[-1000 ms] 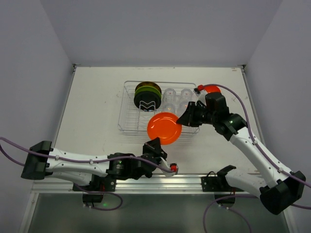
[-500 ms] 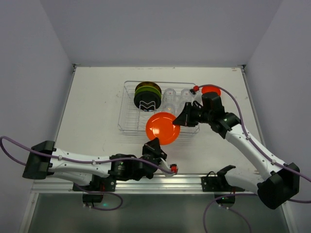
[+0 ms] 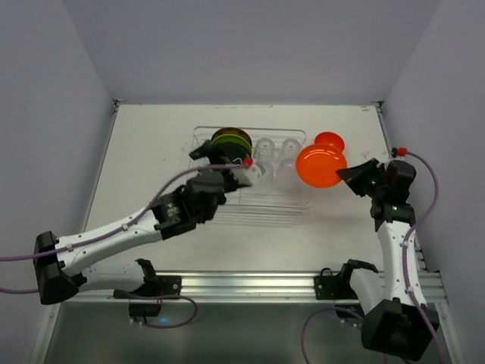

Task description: Unload the mixed dishes from the dish rack

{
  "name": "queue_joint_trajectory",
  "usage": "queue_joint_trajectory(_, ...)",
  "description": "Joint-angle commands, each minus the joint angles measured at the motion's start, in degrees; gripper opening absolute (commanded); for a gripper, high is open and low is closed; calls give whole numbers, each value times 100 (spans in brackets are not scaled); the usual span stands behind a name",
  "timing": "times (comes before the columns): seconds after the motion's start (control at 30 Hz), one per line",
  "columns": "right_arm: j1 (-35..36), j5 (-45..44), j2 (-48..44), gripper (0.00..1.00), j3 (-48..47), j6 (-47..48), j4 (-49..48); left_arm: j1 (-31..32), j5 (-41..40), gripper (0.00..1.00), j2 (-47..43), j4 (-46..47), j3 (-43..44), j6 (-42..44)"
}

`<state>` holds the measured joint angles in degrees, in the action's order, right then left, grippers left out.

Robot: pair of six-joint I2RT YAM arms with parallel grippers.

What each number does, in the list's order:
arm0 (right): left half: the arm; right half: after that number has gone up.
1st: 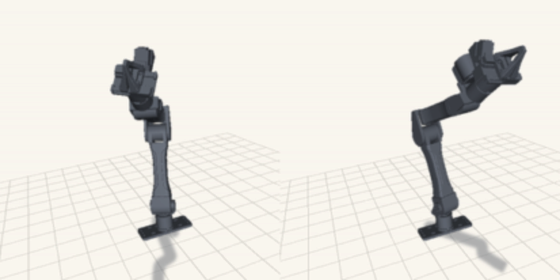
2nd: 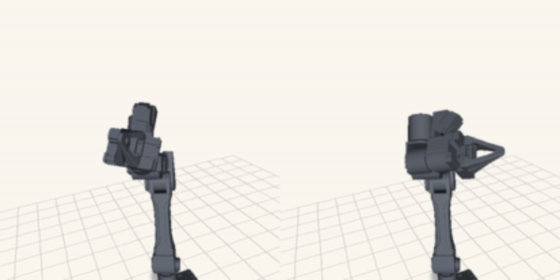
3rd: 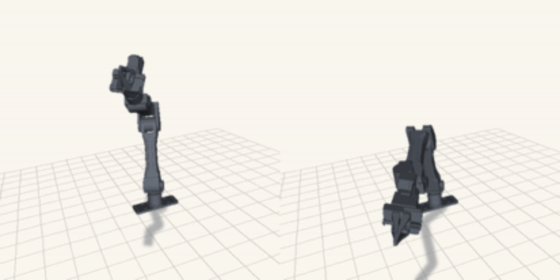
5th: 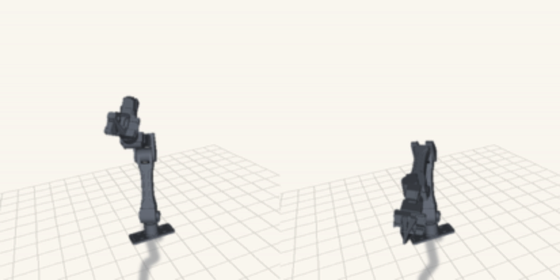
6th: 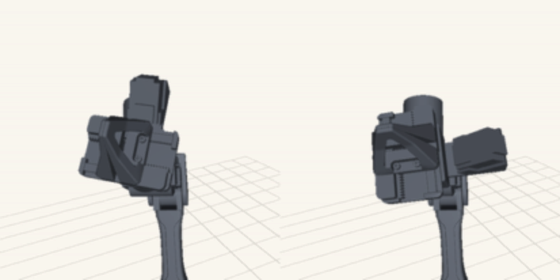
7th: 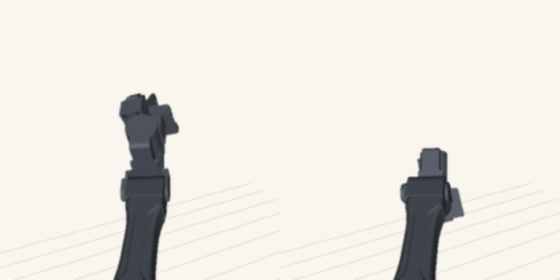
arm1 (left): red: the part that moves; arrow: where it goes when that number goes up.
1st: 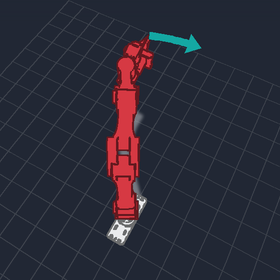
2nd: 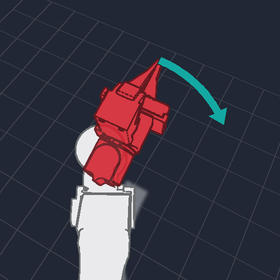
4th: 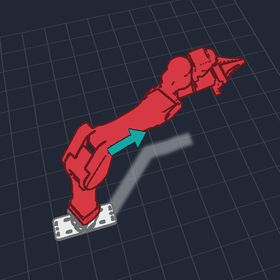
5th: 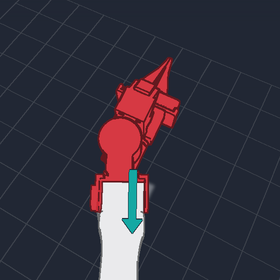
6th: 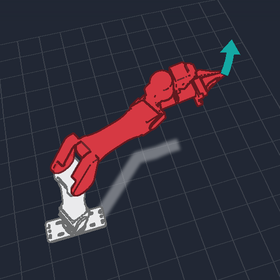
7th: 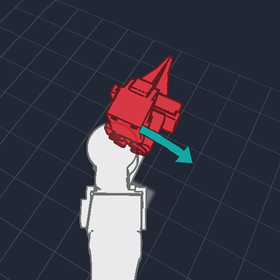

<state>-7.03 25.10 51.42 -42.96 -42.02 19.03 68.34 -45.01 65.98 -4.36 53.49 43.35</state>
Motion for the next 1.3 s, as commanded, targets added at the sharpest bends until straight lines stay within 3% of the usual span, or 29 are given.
queue_joint_trajectory(0.0,-1132,-373,-343,0,654,-990,-688,-1405,236,100,-409,-126,950,-1617)
queue_joint_trajectory(0.13,-2108,-594,-369,0,1219,-1317,-1076,-2691,712,100,-743,-153,1031,-2883)
queue_joint_trajectory(0.23,-2154,-647,-536,0,1369,-1195,-1235,-3536,923,100,-779,-372,1084,-3648)
queue_joint_trajectory(0.4,-2198,-1777,-677,0,1474,-1080,-1112,-4521,2003,100,-351,-828,1347,-4765)
queue_joint_trajectory(0.6,-2259,-2150,658,0,1211,-1316,-944,-4566,2295,100,161,-1497,2051,-5767)
queue_joint_trajectory(0.73,-2250,-2018,1036,0,1422,-1625,-1515,-4566,2901,100,-41,-1234,1814,-5996)
queue_joint_trajectory(0.93,-2250,-1649,1713,1,1456,-1643,-1867,-4566,3340,100,-383,-1753,1561,-6706)
queue_joint_trajectory(1.03,-2250,-1509,2038,9,1510,-1538,-2096,-4566,3517,100,-656,-1621,1042,-7032)
queue_joint_trajectory(1.23,-2180,-1420,2241,18,1606,-1256,-2324,-4566,3631,100,-761,-1708,908,-7139)
queue_joint_trajectory(1.27,-2163,-1490,2224,33,1633,-1256,-2290,-4566,3823,100,-796,-1665,900,-7130)
